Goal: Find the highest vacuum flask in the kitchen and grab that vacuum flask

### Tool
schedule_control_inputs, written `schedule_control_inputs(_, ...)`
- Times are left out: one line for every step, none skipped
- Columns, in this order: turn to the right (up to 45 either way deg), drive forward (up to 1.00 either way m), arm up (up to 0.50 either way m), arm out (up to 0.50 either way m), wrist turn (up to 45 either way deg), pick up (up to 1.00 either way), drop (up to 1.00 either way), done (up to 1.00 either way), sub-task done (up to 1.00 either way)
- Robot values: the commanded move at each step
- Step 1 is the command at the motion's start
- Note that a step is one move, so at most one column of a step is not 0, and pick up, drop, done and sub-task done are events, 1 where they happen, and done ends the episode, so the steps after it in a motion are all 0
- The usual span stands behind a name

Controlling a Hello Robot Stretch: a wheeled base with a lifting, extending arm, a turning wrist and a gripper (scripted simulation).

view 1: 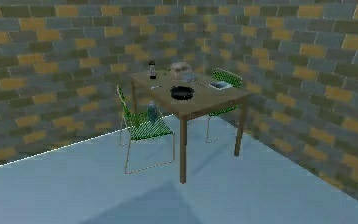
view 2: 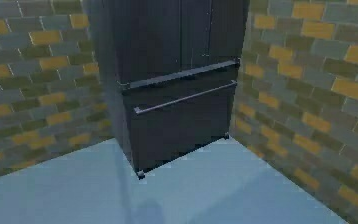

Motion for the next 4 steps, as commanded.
schedule_control_inputs(-39.0, 0.00, 0.00, 0.00, 0.0, 0.00, 0.00, 0.00, 0.00)
schedule_control_inputs(0.0, 1.00, 0.00, 0.00, 0.0, 0.00, 0.00, 0.00, 0.00)
schedule_control_inputs(-45.0, 0.00, 0.00, 0.00, 0.0, 0.00, 0.00, 0.00, 0.00)
schedule_control_inputs(-3.0, 0.00, 0.00, 0.00, 0.0, 0.00, 0.00, 0.00, 0.00)
